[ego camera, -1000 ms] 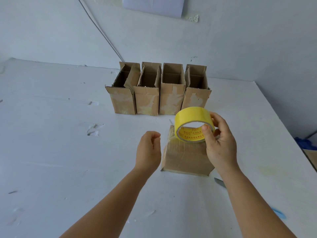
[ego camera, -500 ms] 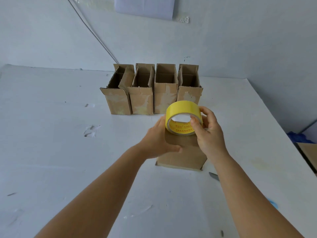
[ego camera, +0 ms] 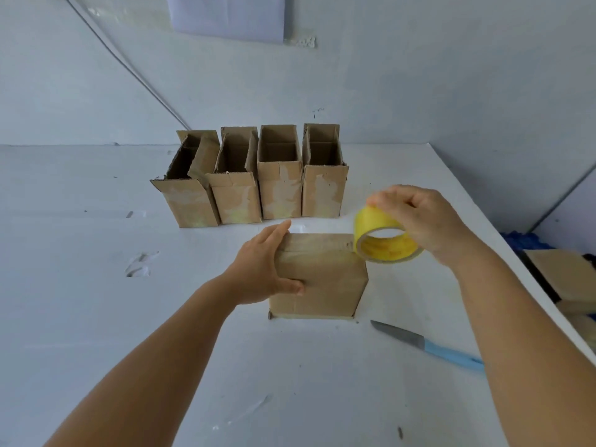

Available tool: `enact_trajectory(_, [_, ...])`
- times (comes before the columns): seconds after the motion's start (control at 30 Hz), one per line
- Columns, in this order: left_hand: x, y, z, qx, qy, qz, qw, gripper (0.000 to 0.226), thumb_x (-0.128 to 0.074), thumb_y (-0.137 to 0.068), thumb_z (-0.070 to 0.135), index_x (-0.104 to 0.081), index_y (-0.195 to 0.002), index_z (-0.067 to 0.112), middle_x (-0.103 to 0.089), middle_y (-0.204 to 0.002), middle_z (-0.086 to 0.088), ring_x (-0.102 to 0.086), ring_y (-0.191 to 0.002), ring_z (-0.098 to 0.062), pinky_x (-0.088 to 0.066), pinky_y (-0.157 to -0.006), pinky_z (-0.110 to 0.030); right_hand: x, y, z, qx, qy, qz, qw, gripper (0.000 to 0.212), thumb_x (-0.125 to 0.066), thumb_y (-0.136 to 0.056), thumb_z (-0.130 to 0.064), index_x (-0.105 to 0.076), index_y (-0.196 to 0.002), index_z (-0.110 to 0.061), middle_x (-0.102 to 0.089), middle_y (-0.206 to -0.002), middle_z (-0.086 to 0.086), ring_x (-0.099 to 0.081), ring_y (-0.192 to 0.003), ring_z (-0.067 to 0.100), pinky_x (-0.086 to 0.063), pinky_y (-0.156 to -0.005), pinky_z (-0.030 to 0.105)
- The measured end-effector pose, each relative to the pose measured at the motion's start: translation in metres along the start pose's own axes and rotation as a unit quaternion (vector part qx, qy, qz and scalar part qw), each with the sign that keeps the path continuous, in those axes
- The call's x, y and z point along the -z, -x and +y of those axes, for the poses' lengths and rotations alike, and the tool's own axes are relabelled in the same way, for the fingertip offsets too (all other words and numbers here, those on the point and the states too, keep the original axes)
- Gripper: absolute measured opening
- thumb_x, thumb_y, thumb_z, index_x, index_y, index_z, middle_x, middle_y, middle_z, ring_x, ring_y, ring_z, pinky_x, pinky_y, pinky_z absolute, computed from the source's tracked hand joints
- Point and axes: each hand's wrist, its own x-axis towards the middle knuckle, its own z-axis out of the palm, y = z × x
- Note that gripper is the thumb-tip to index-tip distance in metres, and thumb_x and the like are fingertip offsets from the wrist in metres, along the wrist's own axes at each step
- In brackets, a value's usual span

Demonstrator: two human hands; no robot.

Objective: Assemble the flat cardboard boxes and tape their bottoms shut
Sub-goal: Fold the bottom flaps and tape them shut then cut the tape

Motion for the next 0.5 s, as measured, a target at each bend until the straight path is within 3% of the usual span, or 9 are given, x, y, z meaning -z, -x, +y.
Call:
enact_trajectory(0.07, [0.000,0.000,0.000,-0.005,-0.004,0.000,1.000,0.117,-0.083,-0.061,0.048,-0.010,-0.150,0.026,-0.024,-0.149,0.010,-0.031,-0.129,-0.016,-0.031,-0.111,-0.042,0.006,-0.002,0.004,-0.014,0.079,0.039,0.996,0.018,-0.065,-0.084,-0.040,-0.074,-0.085,-0.025,-0.071,-0.091,0.002,-0.063,-0.091,0.018,-0.046,-0.077,0.028])
enact_trajectory(0.2, [-0.001,-0.002,-0.001,-0.004,-0.015,0.004,1.000,0.117,-0.083,-0.061,0.048,-0.011,-0.150,0.025,-0.025,-0.149,0.009,-0.031,-0.129,-0.016,-0.030,-0.112,-0.042,0.004,-0.001,0.021,-0.058,0.155,0.013,0.986,0.012,-0.065,-0.083,-0.039,-0.073,-0.082,-0.030,-0.069,-0.090,-0.010,-0.061,-0.090,0.011,-0.046,-0.073,0.025])
enact_trajectory(0.5, [0.001,0.001,0.004,0.000,-0.056,-0.017,0.998,0.110,-0.075,-0.069,0.053,-0.007,-0.151,0.028,-0.017,-0.150,0.010,-0.024,-0.130,-0.017,-0.020,-0.115,-0.037,-0.012,-0.002,0.054,-0.084,0.142,-0.002,0.986,0.012,-0.063,-0.084,-0.036,-0.073,-0.083,-0.029,-0.069,-0.090,-0.011,-0.061,-0.090,0.011,-0.048,-0.079,0.029])
